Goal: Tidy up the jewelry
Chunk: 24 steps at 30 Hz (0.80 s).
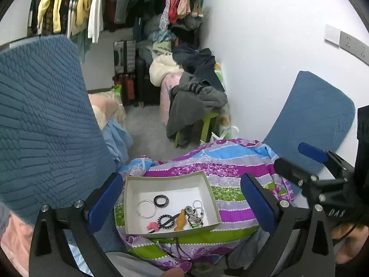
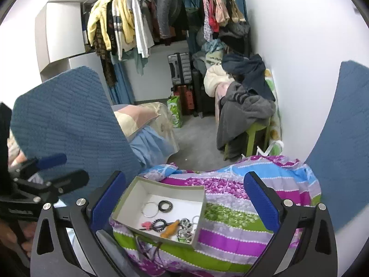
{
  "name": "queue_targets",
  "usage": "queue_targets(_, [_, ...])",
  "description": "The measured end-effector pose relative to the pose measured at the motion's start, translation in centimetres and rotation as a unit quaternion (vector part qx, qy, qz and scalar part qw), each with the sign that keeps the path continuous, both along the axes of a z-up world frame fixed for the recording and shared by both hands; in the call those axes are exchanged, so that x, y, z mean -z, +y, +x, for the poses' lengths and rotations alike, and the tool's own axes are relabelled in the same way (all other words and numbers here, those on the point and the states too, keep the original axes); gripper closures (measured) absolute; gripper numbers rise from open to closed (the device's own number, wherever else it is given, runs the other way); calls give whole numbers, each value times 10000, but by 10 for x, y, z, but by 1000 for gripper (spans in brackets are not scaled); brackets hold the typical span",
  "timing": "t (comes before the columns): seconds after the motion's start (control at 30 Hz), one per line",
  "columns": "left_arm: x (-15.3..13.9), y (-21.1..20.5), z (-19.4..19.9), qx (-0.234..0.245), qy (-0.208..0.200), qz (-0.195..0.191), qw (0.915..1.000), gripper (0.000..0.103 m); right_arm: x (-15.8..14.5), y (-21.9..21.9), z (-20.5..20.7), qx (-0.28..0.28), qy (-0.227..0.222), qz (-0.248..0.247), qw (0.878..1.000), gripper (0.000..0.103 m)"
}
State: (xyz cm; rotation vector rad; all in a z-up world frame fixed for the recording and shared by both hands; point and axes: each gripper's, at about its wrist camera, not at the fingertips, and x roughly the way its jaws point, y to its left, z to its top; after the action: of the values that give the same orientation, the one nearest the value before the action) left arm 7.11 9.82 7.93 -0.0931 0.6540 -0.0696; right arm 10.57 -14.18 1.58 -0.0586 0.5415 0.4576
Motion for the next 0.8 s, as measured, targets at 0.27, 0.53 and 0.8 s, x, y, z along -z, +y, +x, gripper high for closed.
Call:
queue_targets(0.27, [3,-10,-23,-136,-128,-3,9998,1,14,-9,-23,184,-300,-103,9993,0])
queue_targets(0.53, [25,-4,-42,-314,-106,-27,9994,1,46,-25,-27,336,-46,47,9994,0])
queue_targets(0.8, [53,-2,-48,-369,7,55,9993,1,79,-28,-37,454,239,-59,9987,0])
